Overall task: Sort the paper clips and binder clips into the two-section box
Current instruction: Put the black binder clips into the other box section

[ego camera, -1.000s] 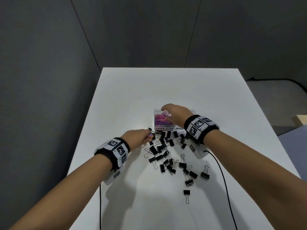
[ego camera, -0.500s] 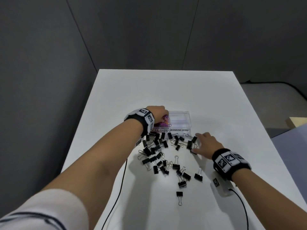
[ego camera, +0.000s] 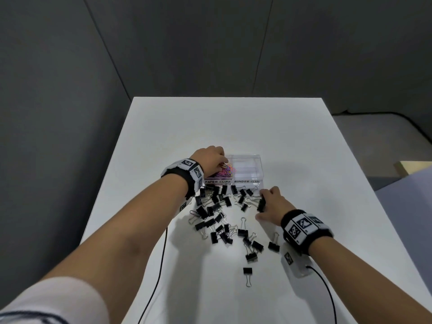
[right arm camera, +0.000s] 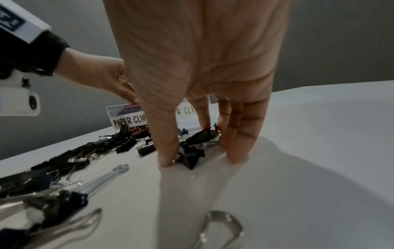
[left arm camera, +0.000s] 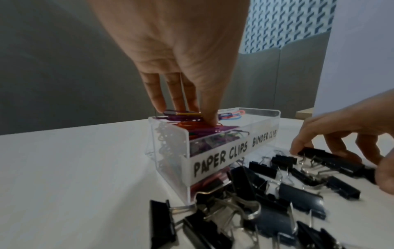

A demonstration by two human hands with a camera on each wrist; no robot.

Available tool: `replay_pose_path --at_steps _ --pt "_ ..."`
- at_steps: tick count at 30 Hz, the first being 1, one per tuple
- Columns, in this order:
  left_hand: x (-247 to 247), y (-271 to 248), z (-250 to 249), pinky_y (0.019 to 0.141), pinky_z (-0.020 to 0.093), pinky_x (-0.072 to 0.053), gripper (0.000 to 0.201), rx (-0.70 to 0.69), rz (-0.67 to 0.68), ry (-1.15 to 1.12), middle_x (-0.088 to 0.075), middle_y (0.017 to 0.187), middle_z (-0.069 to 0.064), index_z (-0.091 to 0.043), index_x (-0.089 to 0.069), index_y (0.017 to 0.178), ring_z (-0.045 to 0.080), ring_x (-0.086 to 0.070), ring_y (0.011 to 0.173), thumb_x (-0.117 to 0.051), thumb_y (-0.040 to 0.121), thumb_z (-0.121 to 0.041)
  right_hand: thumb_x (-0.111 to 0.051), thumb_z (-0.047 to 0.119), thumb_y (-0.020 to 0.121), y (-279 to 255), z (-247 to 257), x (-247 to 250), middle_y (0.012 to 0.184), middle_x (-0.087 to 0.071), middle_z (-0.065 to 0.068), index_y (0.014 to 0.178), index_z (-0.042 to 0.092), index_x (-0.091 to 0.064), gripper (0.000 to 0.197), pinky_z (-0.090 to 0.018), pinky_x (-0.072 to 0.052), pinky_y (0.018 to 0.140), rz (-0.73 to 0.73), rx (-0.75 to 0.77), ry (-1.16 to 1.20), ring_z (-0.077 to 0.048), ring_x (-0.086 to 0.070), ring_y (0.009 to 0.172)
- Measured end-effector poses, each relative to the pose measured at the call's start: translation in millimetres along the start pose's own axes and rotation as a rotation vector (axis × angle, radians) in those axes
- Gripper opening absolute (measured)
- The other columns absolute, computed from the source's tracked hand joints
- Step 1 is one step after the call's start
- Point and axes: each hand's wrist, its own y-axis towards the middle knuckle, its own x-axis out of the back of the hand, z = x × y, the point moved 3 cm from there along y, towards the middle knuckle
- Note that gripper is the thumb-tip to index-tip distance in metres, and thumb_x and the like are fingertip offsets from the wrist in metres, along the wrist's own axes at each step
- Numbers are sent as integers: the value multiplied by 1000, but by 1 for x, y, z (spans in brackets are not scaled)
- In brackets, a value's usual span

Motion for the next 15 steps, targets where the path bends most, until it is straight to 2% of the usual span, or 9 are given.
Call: replay_pose_path --at_steps 2,5,7,9,10,12,15 --pt "1 -4 0 96 37 -43 39 17 -61 -82 -46 137 4 -20 -50 134 24 -44 126 -49 95 -23 -68 26 80 0 2 -1 133 -30 -13 136 12 -32 68 -38 -50 92 -2 -1 15 -32 -58 106" --pt "4 -19 8 91 36 -44 35 82 -254 -206 -48 133 6 -17 -52 130 25 -48 120 -46 95 -20 -66 23 80 -1 5 -1 131 -31 -14 134 13 -33 64 -38 -53 86 8 -4 4 -34 -59 101" --pt "-1 -35 17 86 37 -46 32 182 -393 -282 -50 128 9 -15 -52 126 26 -51 115 -46 95 -16 -66 22 80 0 8 -1 129 -33 -14 133 13 -31 64 -39 -54 83 21 -5 -15 -35 -60 98" --pt "-15 -53 26 82 38 -48 31 296 -439 -334 -50 127 9 -14 -51 125 26 -52 113 -44 94 -15 -66 24 80 0 10 -1 129 -35 -14 134 15 -30 65 -39 -54 82 40 -10 -28 -35 -60 98" --pt "-24 -61 29 82 38 -49 32 346 -399 -344 -50 128 9 -14 -50 126 26 -52 114 -43 95 -17 -67 26 79 -1 11 -1 128 -36 -14 134 16 -29 67 -39 -54 82 48 -13 -30 -35 -60 99" --pt "-46 -73 30 85 39 -48 37 425 -238 -341 -45 134 8 -16 -44 132 25 -49 119 -41 96 -25 -69 29 78 -1 12 -3 128 -38 -13 133 16 -29 69 -39 -54 81 55 -17 -40 -34 -60 99" --pt "-70 -85 25 93 40 -45 50 457 -48 -313 -37 141 7 -20 -34 141 25 -42 127 -38 96 -42 -70 32 77 -3 15 -4 126 -41 -13 132 16 -30 70 -39 -55 79 46 -26 -65 -34 -61 97"
